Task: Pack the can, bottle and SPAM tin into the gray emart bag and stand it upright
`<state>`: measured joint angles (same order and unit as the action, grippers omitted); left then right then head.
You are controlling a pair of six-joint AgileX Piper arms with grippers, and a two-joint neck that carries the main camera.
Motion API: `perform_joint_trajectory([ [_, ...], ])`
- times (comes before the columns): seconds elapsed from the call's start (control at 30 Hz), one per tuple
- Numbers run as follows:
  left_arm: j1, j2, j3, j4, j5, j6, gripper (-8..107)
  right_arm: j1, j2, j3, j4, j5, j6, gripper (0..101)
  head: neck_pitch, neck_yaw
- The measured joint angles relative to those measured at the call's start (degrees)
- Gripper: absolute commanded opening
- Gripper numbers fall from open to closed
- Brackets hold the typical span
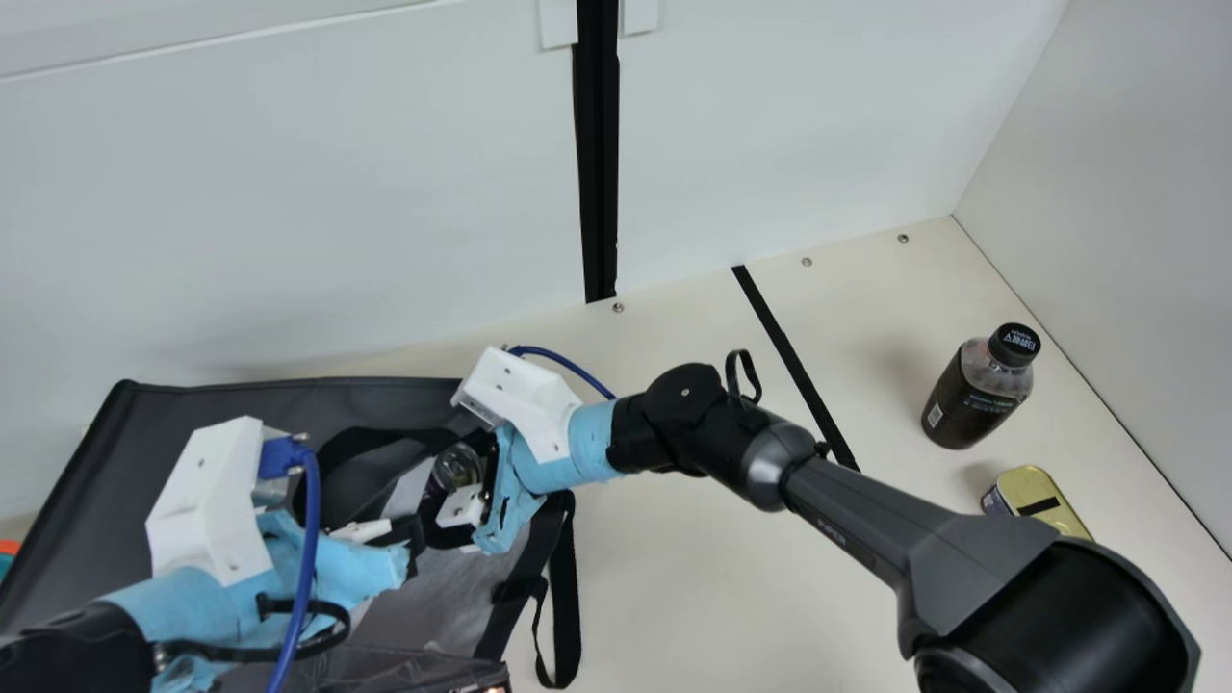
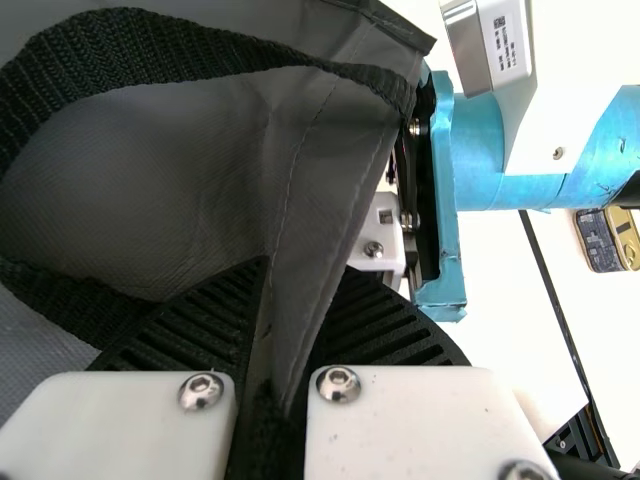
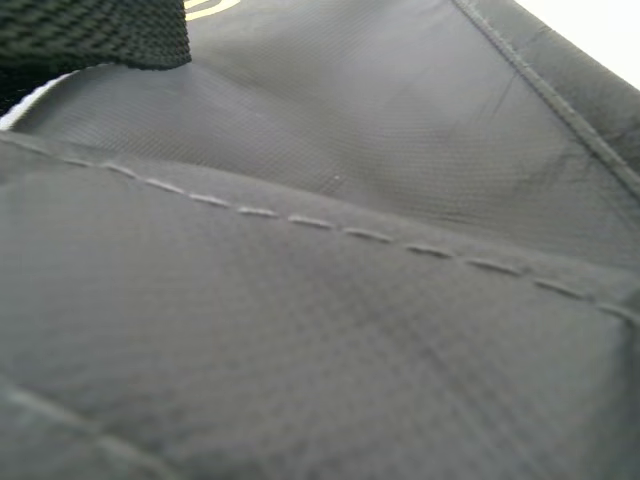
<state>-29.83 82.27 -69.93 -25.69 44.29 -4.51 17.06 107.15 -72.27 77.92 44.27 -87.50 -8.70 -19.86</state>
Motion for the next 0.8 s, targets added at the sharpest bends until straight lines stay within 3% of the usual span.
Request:
perform_joint_trajectory([
  [0.1, 0.0, 0.0, 0.0, 0.0, 0.0, 0.0, -8, -0.3, 0.3, -0.2, -0.2, 1.0, 0.1, 95, 0.0, -0.1],
  [0.4, 0.0, 0.0, 0.0, 0.0, 0.0, 0.0, -8, -1.7, -0.4, 0.4, -0.9, 2.2, 0.6, 95, 0.0, -0.1],
  [0.8, 0.0, 0.0, 0.0, 0.0, 0.0, 0.0, -8, -4.3, -5.1, 4.6, -2.2, 3.3, 1.0, 95, 0.0, 0.0],
])
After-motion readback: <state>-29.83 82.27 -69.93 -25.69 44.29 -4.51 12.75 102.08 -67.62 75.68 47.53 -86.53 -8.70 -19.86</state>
